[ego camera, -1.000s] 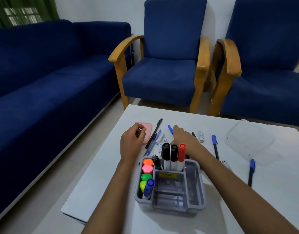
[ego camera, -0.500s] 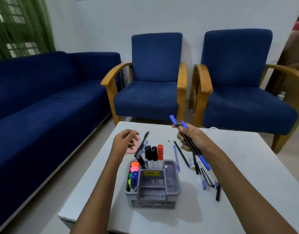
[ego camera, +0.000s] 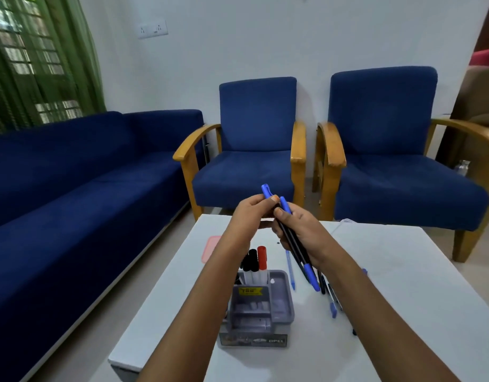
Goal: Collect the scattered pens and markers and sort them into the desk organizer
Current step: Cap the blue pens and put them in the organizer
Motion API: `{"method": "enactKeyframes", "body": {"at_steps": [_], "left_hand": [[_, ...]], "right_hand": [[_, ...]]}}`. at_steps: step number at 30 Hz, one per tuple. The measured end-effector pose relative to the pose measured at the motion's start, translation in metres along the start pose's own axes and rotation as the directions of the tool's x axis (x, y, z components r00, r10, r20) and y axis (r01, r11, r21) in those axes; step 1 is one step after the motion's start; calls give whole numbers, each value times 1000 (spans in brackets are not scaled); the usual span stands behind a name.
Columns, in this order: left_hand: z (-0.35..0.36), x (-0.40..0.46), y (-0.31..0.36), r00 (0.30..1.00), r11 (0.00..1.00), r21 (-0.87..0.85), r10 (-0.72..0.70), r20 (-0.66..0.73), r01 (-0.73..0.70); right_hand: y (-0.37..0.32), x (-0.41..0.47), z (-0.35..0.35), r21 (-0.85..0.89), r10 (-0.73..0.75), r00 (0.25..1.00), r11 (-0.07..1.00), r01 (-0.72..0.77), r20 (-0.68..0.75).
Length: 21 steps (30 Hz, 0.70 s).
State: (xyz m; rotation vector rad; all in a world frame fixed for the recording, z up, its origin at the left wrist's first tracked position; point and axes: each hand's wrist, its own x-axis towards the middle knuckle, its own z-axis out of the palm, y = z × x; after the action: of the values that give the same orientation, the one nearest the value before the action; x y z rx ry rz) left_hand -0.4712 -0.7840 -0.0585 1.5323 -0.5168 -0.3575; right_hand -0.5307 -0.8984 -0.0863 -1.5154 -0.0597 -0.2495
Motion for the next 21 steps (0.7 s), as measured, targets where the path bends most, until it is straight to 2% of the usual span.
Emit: {"method": "enactKeyframes", "body": {"at_steps": [3, 6, 9, 11, 13, 15, 17, 19, 21], "left_hand": [[-1, -5, 3, 992, 994, -95, 41, -118, -52], [-5, -9, 7, 983, 984, -144, 84, -164, -108], [-1, -16, 7, 995, 994, -65, 81, -65, -85], [8, -22, 4, 999, 999, -34, 36, 14, -35], [19, -27, -3, 999, 998, -63, -18, 36, 20], [28, -30, -8, 997, 983, -169, -71, 16, 73], [34, -30, -11, 993, 923, -374, -113, -28, 94], [37, -29, -12, 987, 833, -550, -135, -90, 64], [40, -28, -14, 987, 803, -596, -100, -126, 6]], "right_hand": [[2, -4, -1, -50, 19, 995, 998, -24, -98], [5, -4, -8, 69, 77, 956, 996, -59, -283], [3, -4, -20, 251, 163, 895, 966, -59, -415], [-2, -4, -25, 367, 183, 858, 930, 7, -481], [-9, -4, -28, 429, 174, 809, 897, 105, -561], [-15, -5, -31, 448, 143, 764, 870, 206, -629], [-18, -9, -35, 483, 118, 740, 823, 300, -662], [-19, -13, -41, 547, 106, 744, 746, 379, -660], [-18, -16, -43, 566, 91, 766, 730, 383, -636]]}}
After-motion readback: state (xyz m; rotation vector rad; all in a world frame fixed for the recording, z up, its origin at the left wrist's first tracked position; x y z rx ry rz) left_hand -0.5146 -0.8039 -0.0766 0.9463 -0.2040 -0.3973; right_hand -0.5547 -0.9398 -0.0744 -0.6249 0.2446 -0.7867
